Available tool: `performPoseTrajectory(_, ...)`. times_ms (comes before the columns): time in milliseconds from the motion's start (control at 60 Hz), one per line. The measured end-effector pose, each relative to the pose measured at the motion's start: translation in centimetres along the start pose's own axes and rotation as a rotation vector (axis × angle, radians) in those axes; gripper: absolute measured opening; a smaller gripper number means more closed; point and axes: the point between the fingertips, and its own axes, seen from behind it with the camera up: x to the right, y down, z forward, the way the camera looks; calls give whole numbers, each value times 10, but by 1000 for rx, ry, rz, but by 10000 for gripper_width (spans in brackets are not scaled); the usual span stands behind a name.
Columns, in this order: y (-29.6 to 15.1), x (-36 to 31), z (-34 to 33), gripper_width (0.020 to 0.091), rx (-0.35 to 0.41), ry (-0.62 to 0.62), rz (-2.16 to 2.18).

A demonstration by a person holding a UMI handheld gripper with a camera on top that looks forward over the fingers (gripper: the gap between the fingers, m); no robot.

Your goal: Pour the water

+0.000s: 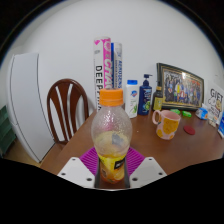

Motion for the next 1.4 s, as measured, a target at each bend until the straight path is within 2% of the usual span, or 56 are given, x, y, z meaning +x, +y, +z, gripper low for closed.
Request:
performPoseTrajectory(17, 0, 0, 0, 351, -4, -3, 6)
performPoseTrajectory(33, 1, 0, 0, 294, -8, -6, 10)
performPoseTrajectory(183, -22, -4, 1, 292, -17, -51, 103)
performPoseTrajectory(467, -160, 15, 20, 291, 71, -305, 843)
performPoseTrajectory(633, -212, 50, 49, 288, 102, -462, 1265)
performPoseTrajectory(850, -213, 101, 88, 289, 82, -585, 1784)
performPoseTrajectory(1017, -191, 121, 109, 289, 48, -589, 2018)
performPoseTrajectory(1250, -183, 116, 107, 290, -36, -534, 1832)
performPoseTrajectory(1400, -195, 143, 89, 291, 14, -414, 1389)
